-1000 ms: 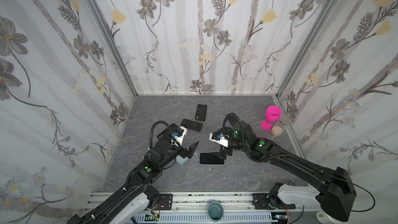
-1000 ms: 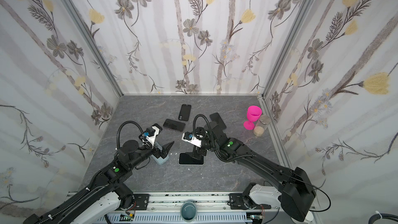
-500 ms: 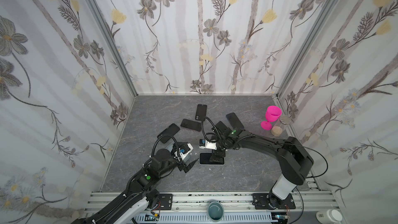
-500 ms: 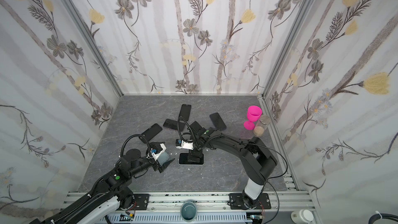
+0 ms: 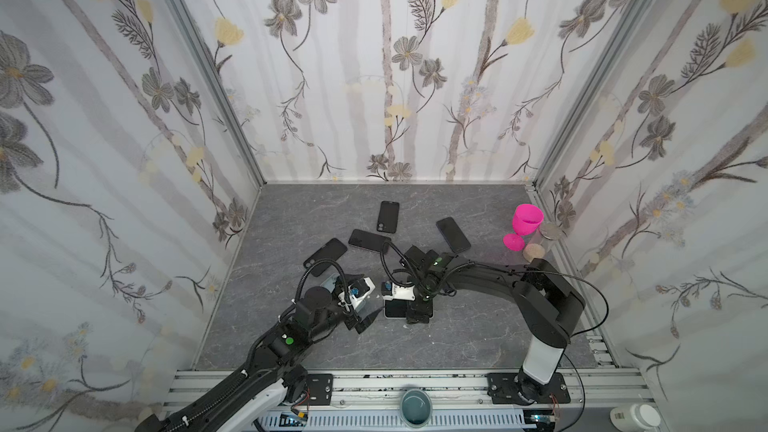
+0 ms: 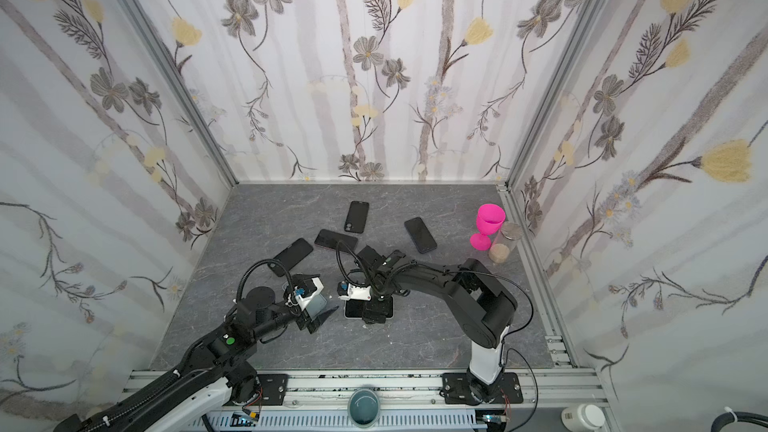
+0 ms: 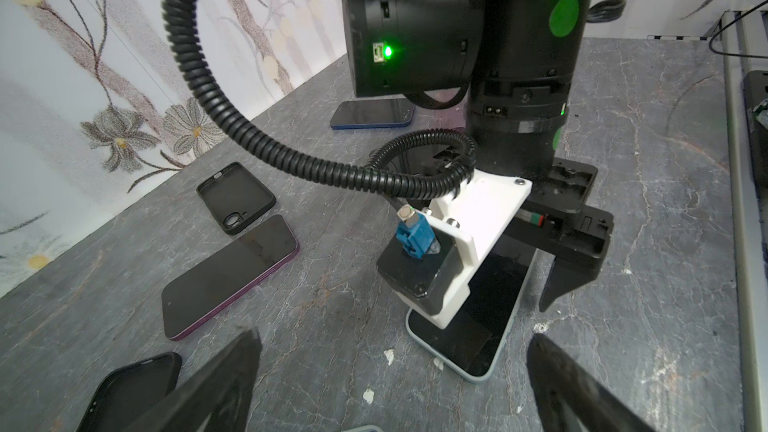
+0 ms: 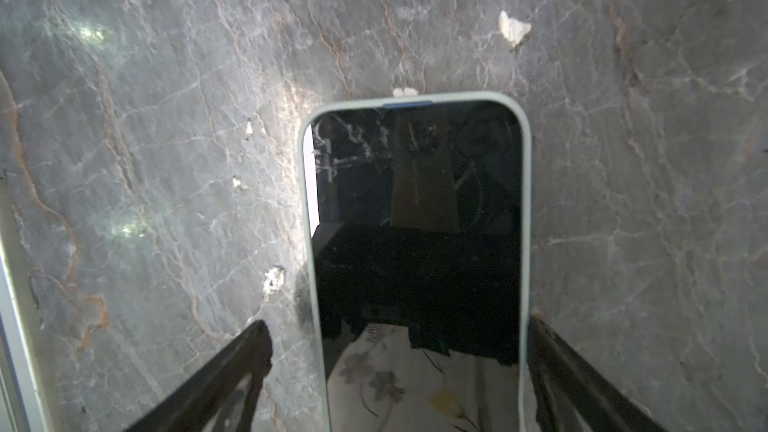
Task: Put the phone into the phone case
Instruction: 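Grasp the cased black phone with the right gripper and lift it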
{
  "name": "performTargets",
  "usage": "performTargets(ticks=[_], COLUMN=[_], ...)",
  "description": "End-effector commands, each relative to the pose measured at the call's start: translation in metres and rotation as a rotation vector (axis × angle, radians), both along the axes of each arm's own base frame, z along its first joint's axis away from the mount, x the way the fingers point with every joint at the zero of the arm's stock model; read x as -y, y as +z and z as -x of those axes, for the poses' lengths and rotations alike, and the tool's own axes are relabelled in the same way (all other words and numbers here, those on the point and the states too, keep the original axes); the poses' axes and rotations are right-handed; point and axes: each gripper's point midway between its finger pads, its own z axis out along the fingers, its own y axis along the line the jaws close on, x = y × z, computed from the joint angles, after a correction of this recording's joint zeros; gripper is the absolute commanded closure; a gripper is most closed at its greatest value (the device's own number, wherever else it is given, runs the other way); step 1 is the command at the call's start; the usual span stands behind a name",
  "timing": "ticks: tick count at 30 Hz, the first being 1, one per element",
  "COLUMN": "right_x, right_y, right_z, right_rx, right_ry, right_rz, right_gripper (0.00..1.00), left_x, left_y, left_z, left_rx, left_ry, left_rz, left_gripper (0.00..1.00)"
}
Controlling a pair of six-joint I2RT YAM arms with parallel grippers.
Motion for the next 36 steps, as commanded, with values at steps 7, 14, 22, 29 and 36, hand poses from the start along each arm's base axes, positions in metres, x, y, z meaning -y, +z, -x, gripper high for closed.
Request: performTargets(ticks=[7,14,22,29,36], right_x=[0.009,0.015,0.003,-0.007,0.011], right_y=[-0.014,-0.020,-0.010,0.018,0.057], right_z=[-0.005,-0.005,-0.011,-0.037,-0.086], right_rx=[0.093,0.095,0.066,0.057,0.067], right_ry=[-0.006,-0.030,-0.129,-0.289,-0.506], right_rz=[0.097,0.149,0.114,-0.004,-0.141], right_gripper=[0.15,0.25,0.40,0.50,0.55], left_x=[0.000,-0.003,-0.006,-0.007,-0.008], left_y=[0.010,0.017,0.024,0.031,0.032], left_z=[-0.005,-0.009,-0.012,-0.013,-0.016], left_rx=[0.057,0.081,0.083,0.094,0.090], left_ry=[0.009,0.039,0.068,0.081,0.094], left_rz=[0.016,0.024,0.041,0.057,0.057], left_gripper=[0.00,0.00,0.00,0.00,0.00])
